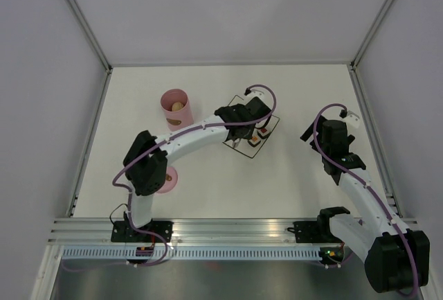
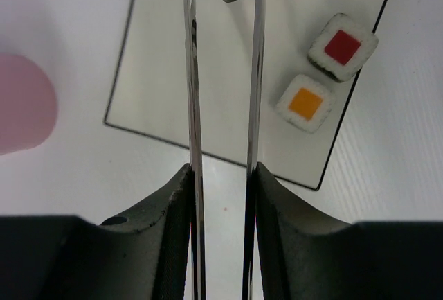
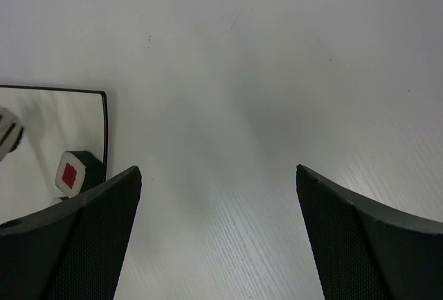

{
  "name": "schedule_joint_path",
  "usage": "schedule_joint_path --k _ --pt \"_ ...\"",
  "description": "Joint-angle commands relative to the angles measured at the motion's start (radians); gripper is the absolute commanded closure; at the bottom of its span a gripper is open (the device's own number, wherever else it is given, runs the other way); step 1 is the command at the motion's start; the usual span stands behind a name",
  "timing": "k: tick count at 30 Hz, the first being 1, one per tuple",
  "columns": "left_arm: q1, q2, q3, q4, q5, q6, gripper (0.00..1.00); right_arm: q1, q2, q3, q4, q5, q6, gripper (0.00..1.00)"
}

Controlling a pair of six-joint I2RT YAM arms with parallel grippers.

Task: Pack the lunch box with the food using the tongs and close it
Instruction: Pick up the fake food from the plate, then place the fake food in the packing box.

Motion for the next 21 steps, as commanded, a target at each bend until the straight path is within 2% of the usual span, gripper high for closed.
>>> schedule_joint_path --k 1,7,12,16,21 --pt "0.011 -0.248 -0.074 0.001 -0.121 0.051 0.76 -0.001 0.0 0.019 -0.001 0.023 -0.011 0.02" --pt "0.046 -0.547 -0.198 -0.12 -0.215 0.0 0.75 -0.001 0.024 0.012 0.025 0.002 0.002 0.02" --pt "0.15 -0.658 -0.256 -0.225 -0.241 -0.03 0.75 -0.001 0.046 0.022 0.045 -0.031 0.007 0.02" --pt "0.279 -0.739 -0.322 -0.225 -0.145 -0.035 0.74 -0.001 0.047 0.027 0.041 -0.037 0.005 0.02" --pt "0.313 -0.744 -0.356 -0.223 -0.111 -0.023 0.74 -0.001 0.046 0.012 0.048 -0.045 0.012 0.02"
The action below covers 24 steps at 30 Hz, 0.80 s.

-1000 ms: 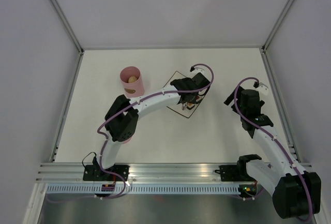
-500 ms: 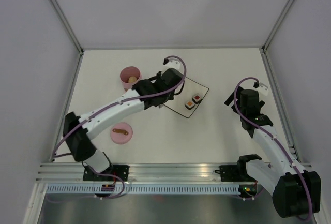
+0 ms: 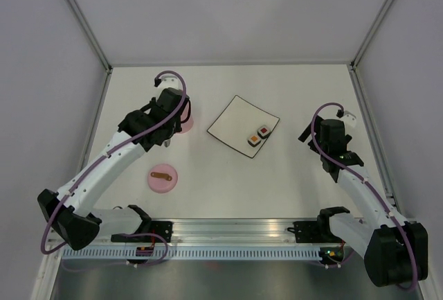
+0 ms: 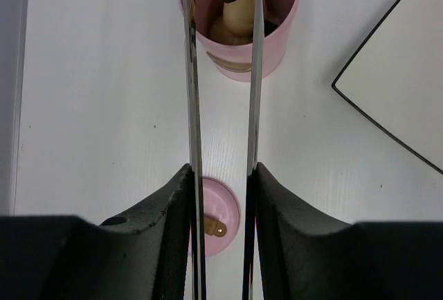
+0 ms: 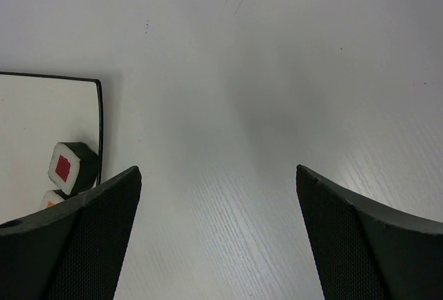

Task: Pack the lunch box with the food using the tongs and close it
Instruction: Place the fake food in the packing box.

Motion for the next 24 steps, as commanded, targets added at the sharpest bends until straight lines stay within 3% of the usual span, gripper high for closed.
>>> schedule_joint_path --k 1,7,10,21,24 --pt "0.014 -0.008 -0.006 0.012 0.05 -0.016 0.74 -0.001 -0.004 0.011 0.036 -0.016 0.011 0.02" --pt "0.015 0.006 -0.015 0.012 0.064 -0.047 0.67 -0.001 -0.01 0.02 0.025 -0.01 0.003 0.02" --pt "0.018 0.007 -0.014 0.011 0.056 -0.048 0.51 -0.001 -0.01 0.016 0.027 -0.015 0.003 0.02" --pt "0.018 0.006 0.006 -0.025 0.048 -0.042 0.43 -0.001 0.004 0.017 0.032 -0.018 0.005 0.02" --pt "0.018 0.009 0.018 -0.026 0.074 -0.037 0.45 -0.001 0.013 0.02 0.033 -0.018 0.006 0.02"
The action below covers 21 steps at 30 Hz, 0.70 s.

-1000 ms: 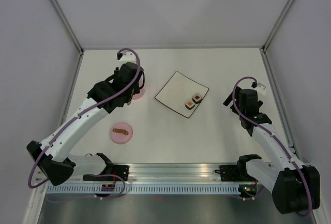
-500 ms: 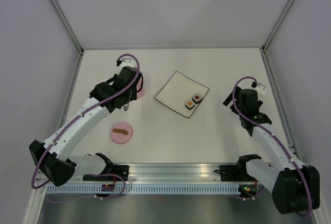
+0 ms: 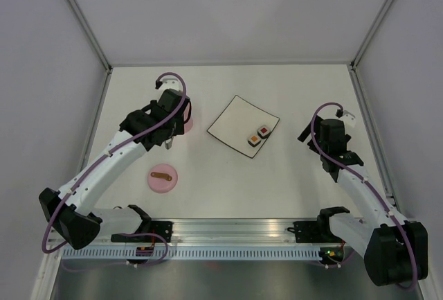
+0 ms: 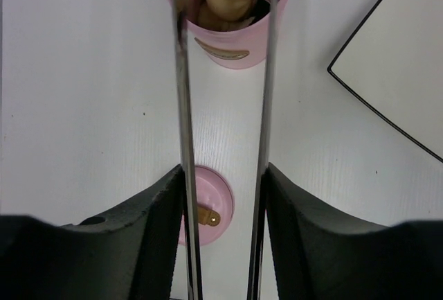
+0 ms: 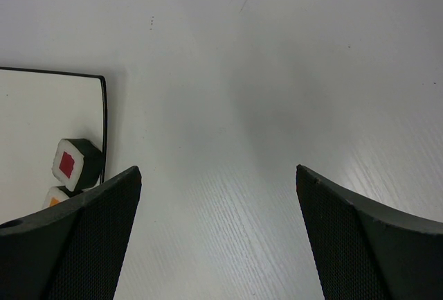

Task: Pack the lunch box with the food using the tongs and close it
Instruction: Place the fake food in the packing box, then pick up the fake food from the plate.

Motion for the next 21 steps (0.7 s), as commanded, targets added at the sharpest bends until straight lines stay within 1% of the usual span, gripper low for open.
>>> schedule_joint_path --k 1,2,3,6,9,10,11,14,18,21 --pt "0.005 0.0 0.054 0.003 0.03 -0.011 0.49 -0.001 0.014 0.023 0.025 0.0 0.011 0.02" --pt "0.0 -0.002 0.062 0.002 0.07 -0.013 0.5 -0.001 0.017 0.025 0.025 0.001 0.012 0.02" --pt "-0.006 0.001 0.074 0.003 0.081 -0.011 0.52 -0.001 0.026 0.027 0.024 0.001 0.017 0.02" --pt "-0.056 0.014 0.119 0.0 0.081 0.005 0.54 -0.003 0.047 0.039 0.015 0.013 0.032 0.02" --pt "-0.134 0.046 0.183 0.002 0.087 0.004 0.54 -0.01 0.06 0.046 0.01 0.015 0.048 0.02" --pt "-0.189 0.06 0.194 0.002 0.081 0.001 0.54 -0.01 0.061 0.046 0.007 0.015 0.051 0.02" --pt "-0.217 0.072 0.203 0.002 0.079 -0.01 0.54 -0.012 0.064 0.05 0.007 0.014 0.054 0.02" --pt "-0.302 0.139 0.235 0.015 0.117 -0.022 0.54 -0.013 0.06 0.053 0.002 0.007 0.063 0.02" --pt "-0.374 0.19 0.18 0.106 0.219 -0.001 0.55 -0.013 0.046 0.056 -0.017 0.012 0.061 0.02" --pt "-0.391 0.205 0.117 0.183 0.314 0.042 0.55 -0.013 0.035 0.05 -0.025 0.01 0.063 0.02"
